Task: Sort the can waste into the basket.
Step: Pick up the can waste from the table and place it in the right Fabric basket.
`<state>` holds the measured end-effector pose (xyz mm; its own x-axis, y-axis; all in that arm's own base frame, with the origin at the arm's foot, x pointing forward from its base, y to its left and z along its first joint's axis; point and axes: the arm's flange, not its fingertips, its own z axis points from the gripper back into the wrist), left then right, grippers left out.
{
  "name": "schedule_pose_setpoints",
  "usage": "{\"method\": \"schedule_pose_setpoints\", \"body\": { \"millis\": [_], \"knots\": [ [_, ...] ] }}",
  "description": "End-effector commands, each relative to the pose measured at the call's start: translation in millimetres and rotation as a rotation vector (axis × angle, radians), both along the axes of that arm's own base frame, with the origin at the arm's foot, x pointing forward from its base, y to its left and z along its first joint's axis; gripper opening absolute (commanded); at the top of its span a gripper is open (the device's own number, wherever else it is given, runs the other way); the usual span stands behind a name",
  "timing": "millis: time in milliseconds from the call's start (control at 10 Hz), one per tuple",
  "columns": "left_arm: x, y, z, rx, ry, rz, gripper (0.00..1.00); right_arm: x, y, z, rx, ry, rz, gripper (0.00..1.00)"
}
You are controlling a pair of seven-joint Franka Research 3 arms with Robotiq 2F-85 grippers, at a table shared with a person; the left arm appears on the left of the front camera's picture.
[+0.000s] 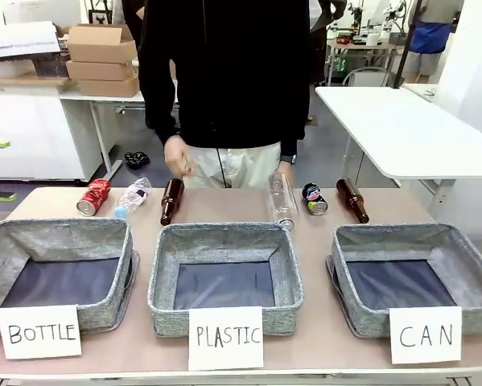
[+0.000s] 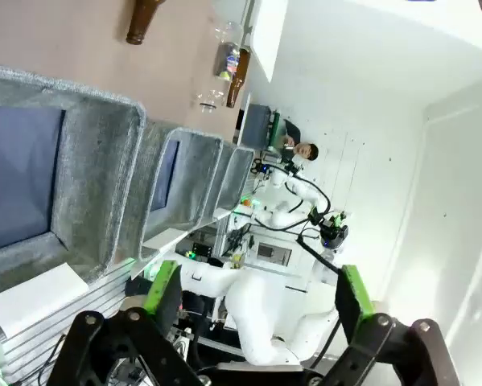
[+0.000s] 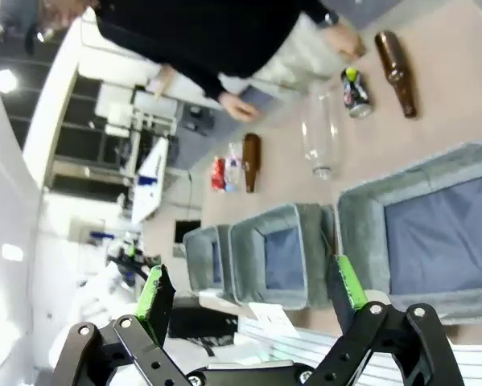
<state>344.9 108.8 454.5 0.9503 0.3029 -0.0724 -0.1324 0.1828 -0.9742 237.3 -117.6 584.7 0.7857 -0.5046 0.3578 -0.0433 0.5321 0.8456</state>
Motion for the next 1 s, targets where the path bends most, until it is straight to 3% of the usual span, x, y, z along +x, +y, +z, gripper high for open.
{"method": "schedule_pose_setpoints", "body": {
  "millis": [0,900],
  "knots": [
    [-4.6,-26.6,14.8,0.040,-0.052,-0.114,1.00,4.2,19.7,4.1,-0.074,-0.012,0.084,1.00],
    [-4.6,-26.6,14.8,0.040,-0.052,-0.114,1.00,4.2,19.7,4.1,-0.074,-0.012,0.084,1.00]
  ]
}}
